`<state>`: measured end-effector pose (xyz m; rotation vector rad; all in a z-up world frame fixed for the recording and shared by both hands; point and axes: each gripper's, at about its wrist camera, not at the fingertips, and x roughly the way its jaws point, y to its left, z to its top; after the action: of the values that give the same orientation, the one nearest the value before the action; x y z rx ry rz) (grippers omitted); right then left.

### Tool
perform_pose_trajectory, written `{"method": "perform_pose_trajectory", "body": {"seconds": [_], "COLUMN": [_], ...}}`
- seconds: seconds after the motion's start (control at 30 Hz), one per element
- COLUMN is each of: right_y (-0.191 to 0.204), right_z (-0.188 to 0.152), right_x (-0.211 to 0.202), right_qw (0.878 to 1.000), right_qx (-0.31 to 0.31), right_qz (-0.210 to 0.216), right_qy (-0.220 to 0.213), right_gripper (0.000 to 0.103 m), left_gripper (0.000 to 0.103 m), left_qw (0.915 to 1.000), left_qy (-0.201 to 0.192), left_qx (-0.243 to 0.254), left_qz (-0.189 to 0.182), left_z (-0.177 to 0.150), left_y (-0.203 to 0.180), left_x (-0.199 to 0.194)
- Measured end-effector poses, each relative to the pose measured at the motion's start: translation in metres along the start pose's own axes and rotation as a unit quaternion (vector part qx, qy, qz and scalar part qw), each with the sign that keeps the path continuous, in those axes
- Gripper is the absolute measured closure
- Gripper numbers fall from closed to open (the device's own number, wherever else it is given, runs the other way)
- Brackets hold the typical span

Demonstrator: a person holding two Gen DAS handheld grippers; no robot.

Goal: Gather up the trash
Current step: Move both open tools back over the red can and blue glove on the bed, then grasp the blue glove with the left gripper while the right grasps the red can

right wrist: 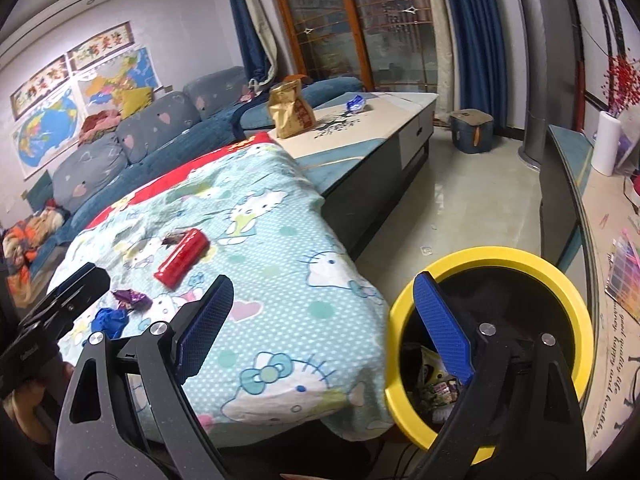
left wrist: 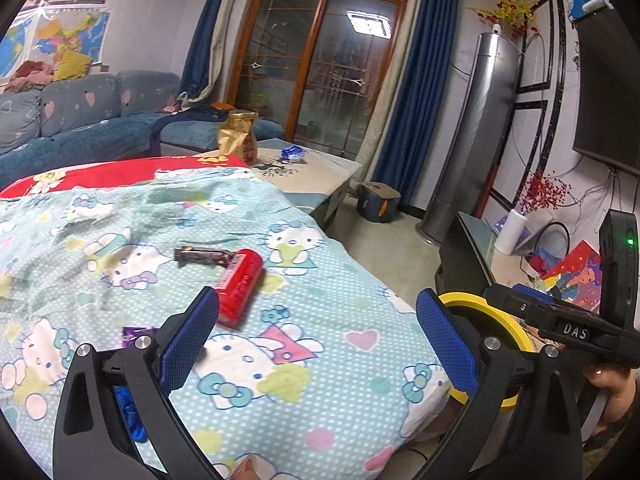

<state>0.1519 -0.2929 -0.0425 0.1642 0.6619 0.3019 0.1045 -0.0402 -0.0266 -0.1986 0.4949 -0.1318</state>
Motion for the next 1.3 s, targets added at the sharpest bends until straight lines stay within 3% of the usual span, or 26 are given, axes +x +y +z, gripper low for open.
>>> {"method": "perform_pose_trajectory", "body": {"seconds": [0.43,0.9,1.3], "right_y": [0.048,0.101,0.147], "right_z": [0.008,0.016,0.024], "right_x": [0.017,0.062,0.12], "right_qw": [0.999,0.995,0.991], "right_qx": [-0.039,-0.066,-0.076], "right_qz": [0.034,0.062,0.074], "right_qy": [0.013,0.035,0.076], "right_gripper": [0.018,0.018,0.018], "left_gripper": [0.007,0.007,0.007], "left_qw": [0.9983,0.993,0.9888], "left_qy": [-0.009,-0.005,0.051], "left_qx": [-0.032,-0.062,-0.081], "left_qz": [0.047,0.101,0.115], "left_z": [0.002,-0.004,-0.027], "left_y": [0.046,0.097,0.129], "left_x": [-0.018,-0.035,-0.022]}}
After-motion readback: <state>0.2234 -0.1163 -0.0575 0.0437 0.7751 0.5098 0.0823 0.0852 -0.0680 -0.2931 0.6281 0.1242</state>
